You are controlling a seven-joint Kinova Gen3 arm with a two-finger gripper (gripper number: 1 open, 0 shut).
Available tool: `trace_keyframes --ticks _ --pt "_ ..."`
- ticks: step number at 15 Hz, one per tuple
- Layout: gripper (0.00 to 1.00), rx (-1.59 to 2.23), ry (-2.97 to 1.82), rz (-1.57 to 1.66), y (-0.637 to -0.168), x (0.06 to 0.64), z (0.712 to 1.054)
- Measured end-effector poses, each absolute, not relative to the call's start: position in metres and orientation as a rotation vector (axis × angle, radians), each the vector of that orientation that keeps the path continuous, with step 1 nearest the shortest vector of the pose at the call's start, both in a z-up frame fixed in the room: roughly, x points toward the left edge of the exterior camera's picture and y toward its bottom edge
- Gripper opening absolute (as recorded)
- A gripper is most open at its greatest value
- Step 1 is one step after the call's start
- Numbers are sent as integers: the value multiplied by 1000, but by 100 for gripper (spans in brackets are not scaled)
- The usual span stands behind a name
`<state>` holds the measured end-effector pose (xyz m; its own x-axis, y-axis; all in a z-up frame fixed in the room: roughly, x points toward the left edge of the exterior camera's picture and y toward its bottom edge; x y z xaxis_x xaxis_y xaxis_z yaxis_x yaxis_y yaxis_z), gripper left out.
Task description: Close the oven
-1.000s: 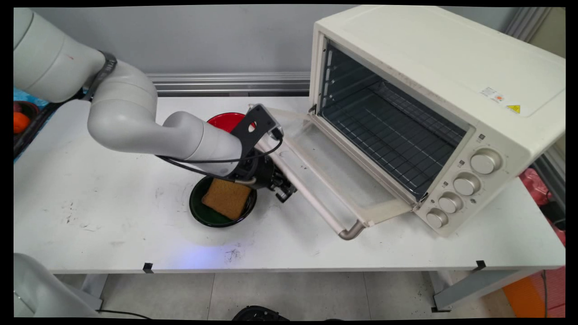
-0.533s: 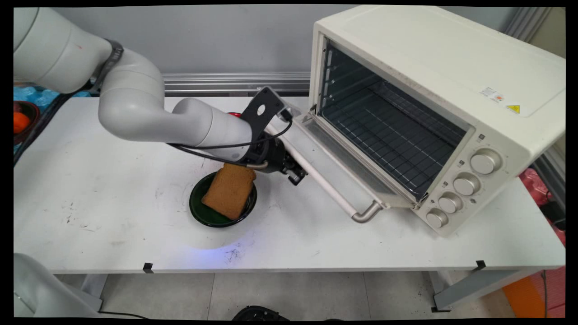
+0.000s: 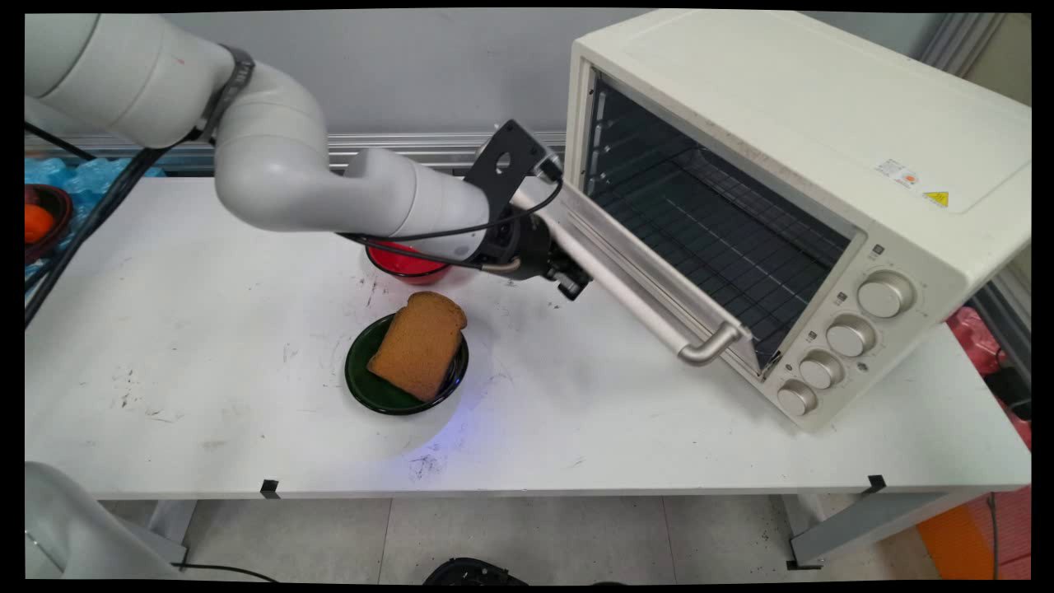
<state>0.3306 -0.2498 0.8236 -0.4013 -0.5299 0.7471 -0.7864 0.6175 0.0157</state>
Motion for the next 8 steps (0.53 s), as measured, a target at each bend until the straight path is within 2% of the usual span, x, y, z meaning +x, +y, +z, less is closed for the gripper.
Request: trace_keyframes --ticks 8 --pt "0 980 -2035 490 -272 310 850"
